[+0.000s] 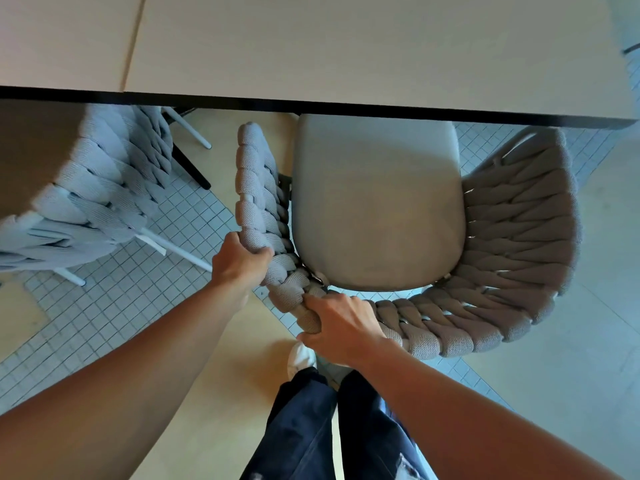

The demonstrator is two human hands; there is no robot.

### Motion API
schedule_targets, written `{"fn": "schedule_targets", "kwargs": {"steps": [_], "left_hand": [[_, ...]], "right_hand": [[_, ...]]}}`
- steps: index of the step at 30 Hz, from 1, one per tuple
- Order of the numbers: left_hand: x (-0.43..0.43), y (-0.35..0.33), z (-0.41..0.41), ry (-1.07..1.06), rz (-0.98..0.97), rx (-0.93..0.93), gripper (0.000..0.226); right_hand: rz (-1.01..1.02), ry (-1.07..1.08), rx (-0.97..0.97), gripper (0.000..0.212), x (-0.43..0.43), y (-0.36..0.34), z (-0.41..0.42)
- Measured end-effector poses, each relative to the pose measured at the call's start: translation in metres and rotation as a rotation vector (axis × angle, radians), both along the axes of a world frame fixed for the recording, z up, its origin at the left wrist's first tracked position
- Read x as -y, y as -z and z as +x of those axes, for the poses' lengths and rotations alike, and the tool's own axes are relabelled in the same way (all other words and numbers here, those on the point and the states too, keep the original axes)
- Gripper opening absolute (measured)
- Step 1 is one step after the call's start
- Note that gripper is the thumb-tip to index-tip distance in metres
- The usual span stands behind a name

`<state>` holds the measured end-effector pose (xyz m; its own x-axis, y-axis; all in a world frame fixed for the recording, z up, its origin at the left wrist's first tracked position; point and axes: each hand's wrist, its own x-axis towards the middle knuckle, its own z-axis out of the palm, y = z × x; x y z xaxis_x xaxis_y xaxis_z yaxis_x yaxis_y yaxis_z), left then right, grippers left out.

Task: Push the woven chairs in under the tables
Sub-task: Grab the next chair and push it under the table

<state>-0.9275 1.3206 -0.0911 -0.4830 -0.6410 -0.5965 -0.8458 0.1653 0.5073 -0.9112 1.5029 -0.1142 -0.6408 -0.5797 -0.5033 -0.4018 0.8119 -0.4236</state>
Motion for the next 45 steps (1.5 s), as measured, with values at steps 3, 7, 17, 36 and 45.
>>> {"fn": "schedule_targets", "kwargs": {"steps": [3,7,17,36,45], "left_hand": [[0.000,-0.010,0.005,0.095,-0.047,0.013,0.055],[-0.006,-0.022,0.009,0.274,-0.294,-0.119,0.055],[-0.095,-0.028,0.036,0.786,0.034,-0.079,0.056],[-0.148,0.002,0.047,1.014,-0.363,0.122,0.063],[-0.131,0.006,0.021,0.968,-0.358,0.082,0.058]], "right_hand": [[-0.005,0.024,0.033,0.048,-0.003,-0.001,0.001],[-0.004,0.016,0.065,0.060,-0.029,-0.006,-0.001],[0.187,0.017,-0.167,0.089,-0.175,-0.027,-0.018],[0.088,0.014,-0.352,0.066,-0.210,-0.003,-0.027],[0.148,0.000,-0.334,0.074,-0.187,-0.008,-0.055]]}}
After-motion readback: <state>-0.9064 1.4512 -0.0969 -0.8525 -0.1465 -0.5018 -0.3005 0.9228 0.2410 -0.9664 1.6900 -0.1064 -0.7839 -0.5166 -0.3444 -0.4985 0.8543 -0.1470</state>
